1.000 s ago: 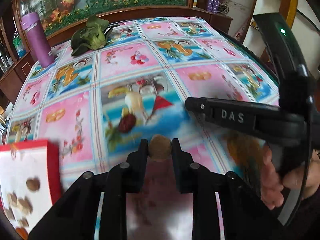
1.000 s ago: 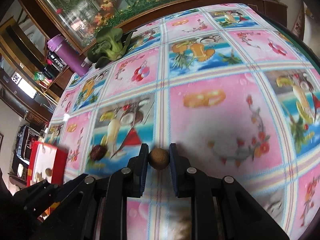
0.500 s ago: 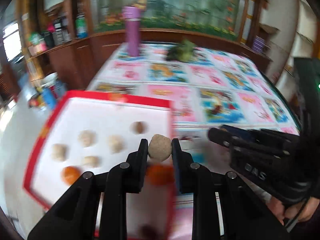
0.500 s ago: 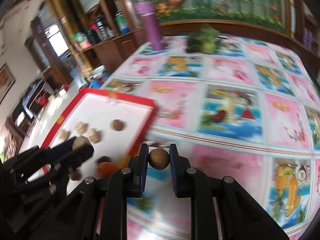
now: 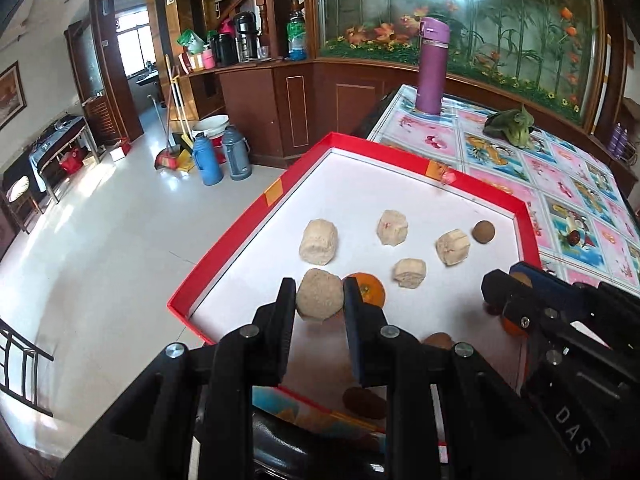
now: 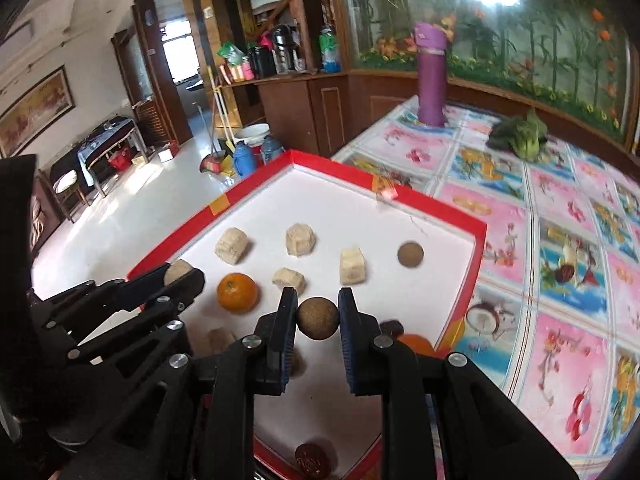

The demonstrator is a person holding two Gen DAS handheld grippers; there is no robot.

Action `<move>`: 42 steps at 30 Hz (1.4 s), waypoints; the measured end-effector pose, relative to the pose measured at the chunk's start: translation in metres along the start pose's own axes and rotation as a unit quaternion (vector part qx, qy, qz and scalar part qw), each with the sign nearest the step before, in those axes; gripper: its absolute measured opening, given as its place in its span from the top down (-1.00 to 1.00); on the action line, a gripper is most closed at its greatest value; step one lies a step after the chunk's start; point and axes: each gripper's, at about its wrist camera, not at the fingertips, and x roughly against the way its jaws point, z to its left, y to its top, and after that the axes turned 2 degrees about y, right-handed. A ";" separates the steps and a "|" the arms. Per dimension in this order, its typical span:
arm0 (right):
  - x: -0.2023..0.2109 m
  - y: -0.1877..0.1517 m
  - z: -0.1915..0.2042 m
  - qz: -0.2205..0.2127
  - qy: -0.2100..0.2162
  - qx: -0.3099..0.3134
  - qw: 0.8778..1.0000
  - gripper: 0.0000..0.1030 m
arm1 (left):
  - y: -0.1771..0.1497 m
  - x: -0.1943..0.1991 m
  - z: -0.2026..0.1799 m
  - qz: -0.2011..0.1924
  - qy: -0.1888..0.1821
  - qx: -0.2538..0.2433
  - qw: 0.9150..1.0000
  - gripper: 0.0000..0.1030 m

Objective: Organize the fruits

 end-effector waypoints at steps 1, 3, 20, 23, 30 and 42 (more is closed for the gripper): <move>-0.004 -0.003 -0.004 0.005 -0.006 -0.007 1.000 0.63 | -0.002 0.000 0.002 0.000 0.002 0.001 1.000 0.50; -0.006 -0.007 -0.005 0.009 -0.015 -0.013 1.000 0.63 | -0.006 -0.002 0.001 -0.001 0.007 0.003 1.000 0.50; -0.017 -0.027 -0.003 0.026 -0.030 -0.021 0.999 0.62 | -0.021 -0.010 0.001 0.017 0.021 0.019 0.999 0.50; -0.017 -0.027 -0.003 0.026 -0.033 -0.021 0.999 0.61 | -0.023 -0.011 -0.002 0.021 0.025 0.013 0.999 0.48; -0.007 -0.028 -0.010 0.005 -0.027 -0.026 0.999 0.53 | -0.022 0.002 -0.008 -0.008 0.030 0.005 1.000 -0.38; 0.075 -0.033 -0.011 -0.106 -0.028 -0.008 0.994 -0.21 | -0.019 0.081 0.007 -0.112 0.070 0.033 0.991 -1.00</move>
